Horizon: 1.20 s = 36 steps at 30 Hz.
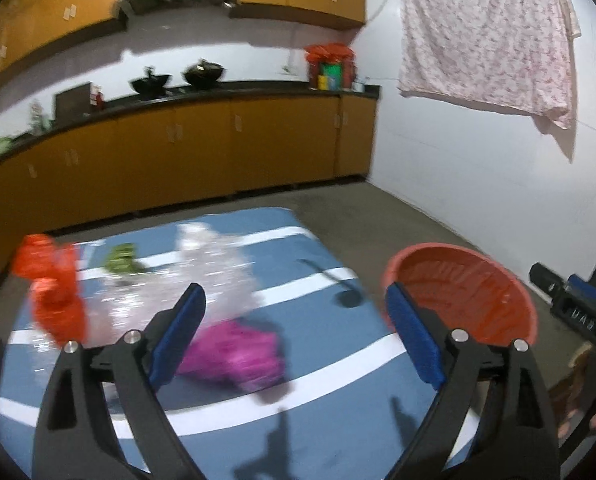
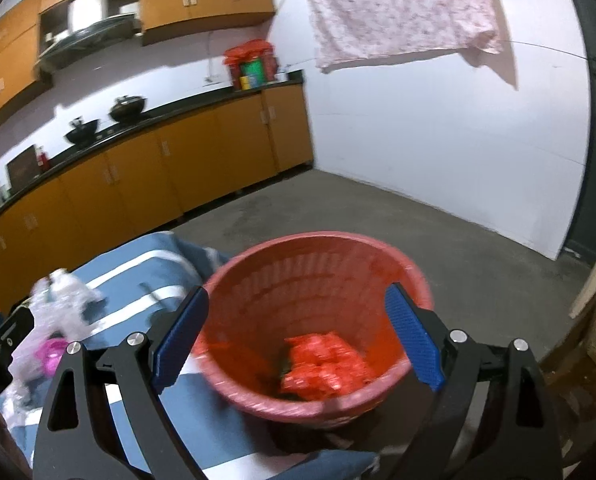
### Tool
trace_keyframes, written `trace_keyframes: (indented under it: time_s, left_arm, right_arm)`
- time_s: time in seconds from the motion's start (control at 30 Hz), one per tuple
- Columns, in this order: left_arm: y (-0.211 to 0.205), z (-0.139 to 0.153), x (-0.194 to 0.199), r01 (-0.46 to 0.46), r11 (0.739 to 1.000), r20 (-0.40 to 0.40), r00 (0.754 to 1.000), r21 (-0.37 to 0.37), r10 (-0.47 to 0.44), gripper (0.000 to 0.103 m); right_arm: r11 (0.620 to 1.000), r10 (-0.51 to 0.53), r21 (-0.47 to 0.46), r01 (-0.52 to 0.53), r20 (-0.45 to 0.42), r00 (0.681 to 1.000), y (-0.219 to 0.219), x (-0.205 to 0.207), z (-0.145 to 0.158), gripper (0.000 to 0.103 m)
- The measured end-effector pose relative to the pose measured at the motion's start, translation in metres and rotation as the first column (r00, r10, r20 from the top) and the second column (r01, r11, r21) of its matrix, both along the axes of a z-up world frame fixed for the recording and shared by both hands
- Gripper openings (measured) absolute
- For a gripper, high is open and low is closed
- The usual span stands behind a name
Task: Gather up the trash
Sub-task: 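Grasp a red bag lying on the bubble wrap with the left tool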
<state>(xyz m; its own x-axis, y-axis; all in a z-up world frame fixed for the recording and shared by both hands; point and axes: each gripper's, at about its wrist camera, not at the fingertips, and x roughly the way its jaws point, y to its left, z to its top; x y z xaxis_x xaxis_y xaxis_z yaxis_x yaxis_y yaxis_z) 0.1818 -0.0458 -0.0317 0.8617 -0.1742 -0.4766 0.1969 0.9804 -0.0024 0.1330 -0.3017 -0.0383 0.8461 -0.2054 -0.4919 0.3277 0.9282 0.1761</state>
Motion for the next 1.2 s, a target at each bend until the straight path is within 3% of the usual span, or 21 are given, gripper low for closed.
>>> trace_keyframes:
  time_s: [0.17, 0.33, 0.53, 0.77, 0.93, 0.97, 1.1, 1.2]
  left_arm:
    - [0.057, -0.003, -0.021, -0.129, 0.991, 0.009, 0.992, 0.022, 0.129, 0.09]
    - [0.114, -0.006, -0.026, -0.271, 0.963, -0.012, 0.963, 0.004, 0.271, 0.09]
    - [0.152, -0.011, 0.004, -0.383, 0.924, -0.03, 0.923, 0.011, 0.383, 0.094]
    - [0.158, -0.032, 0.052, -0.391, 0.916, -0.078, 0.914, 0.093, 0.399, 0.094]
    - [0.164, -0.036, 0.072, -0.387, 0.917, -0.096, 0.913, 0.099, 0.396, 0.093]
    - [0.165, -0.037, 0.074, -0.383, 0.918, -0.105, 0.914, 0.1, 0.392, 0.092]
    - [0.172, -0.043, 0.078, -0.362, 0.929, -0.145, 0.918, 0.08, 0.37, 0.06]
    - [0.176, -0.041, 0.074, -0.357, 0.932, -0.144, 0.921, 0.062, 0.362, 0.051]
  right_arm:
    - [0.993, 0.11, -0.042, -0.11, -0.001, 0.994, 0.042, 0.003, 0.004, 0.083]
    - [0.977, 0.202, -0.062, -0.202, -0.009, 0.979, 0.079, 0.006, 0.006, 0.081]
    - [0.964, 0.248, -0.086, -0.25, -0.028, 0.968, 0.098, 0.004, 0.005, 0.081]
    - [0.965, 0.247, -0.079, -0.251, -0.053, 0.967, 0.103, 0.01, -0.002, 0.081]
    - [0.965, 0.251, -0.065, -0.255, -0.066, 0.966, 0.104, 0.015, -0.006, 0.081]
    - [0.965, 0.252, -0.061, -0.257, -0.067, 0.965, 0.103, 0.016, -0.007, 0.081]
    - [0.961, 0.265, -0.055, -0.27, -0.073, 0.961, 0.107, 0.017, -0.009, 0.08]
    - [0.957, 0.281, -0.056, -0.286, -0.071, 0.957, 0.113, 0.018, -0.007, 0.08]
